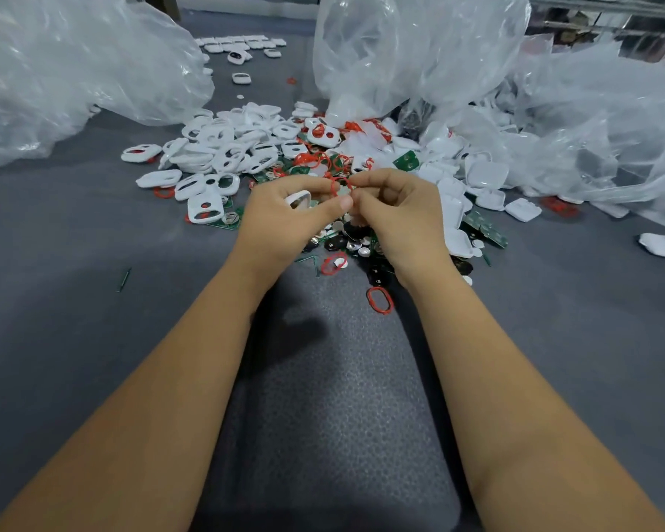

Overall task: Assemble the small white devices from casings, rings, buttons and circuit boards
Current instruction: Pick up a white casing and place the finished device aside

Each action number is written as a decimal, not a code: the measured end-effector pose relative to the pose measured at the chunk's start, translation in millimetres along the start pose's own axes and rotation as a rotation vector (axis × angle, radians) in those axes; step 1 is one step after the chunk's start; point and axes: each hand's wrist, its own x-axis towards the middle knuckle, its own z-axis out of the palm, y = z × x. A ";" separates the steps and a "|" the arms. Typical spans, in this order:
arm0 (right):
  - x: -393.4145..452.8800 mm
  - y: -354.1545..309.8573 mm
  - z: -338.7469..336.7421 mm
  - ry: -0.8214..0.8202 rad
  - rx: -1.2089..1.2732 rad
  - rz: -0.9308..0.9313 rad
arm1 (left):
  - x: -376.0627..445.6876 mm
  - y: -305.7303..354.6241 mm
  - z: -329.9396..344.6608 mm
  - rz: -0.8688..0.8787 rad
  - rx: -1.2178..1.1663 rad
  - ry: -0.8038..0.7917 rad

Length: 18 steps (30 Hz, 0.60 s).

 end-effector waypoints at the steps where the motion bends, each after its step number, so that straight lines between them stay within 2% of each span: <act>1: -0.2 -0.1 0.6 0.001 0.026 0.003 | 0.3 -0.5 0.7 0.017 0.017 0.007; 9: -3.5 -4.2 4.2 -0.163 -0.097 -0.117 | 2.3 0.7 -0.7 0.010 -0.018 0.060; 14: -5.1 -4.0 6.3 -0.132 -0.192 -0.087 | 1.2 1.4 -2.6 -0.008 -0.077 0.026; 18: -5.5 -4.2 6.1 -0.130 -0.150 -0.071 | 0.9 -0.9 -8.8 -0.027 -0.158 -0.018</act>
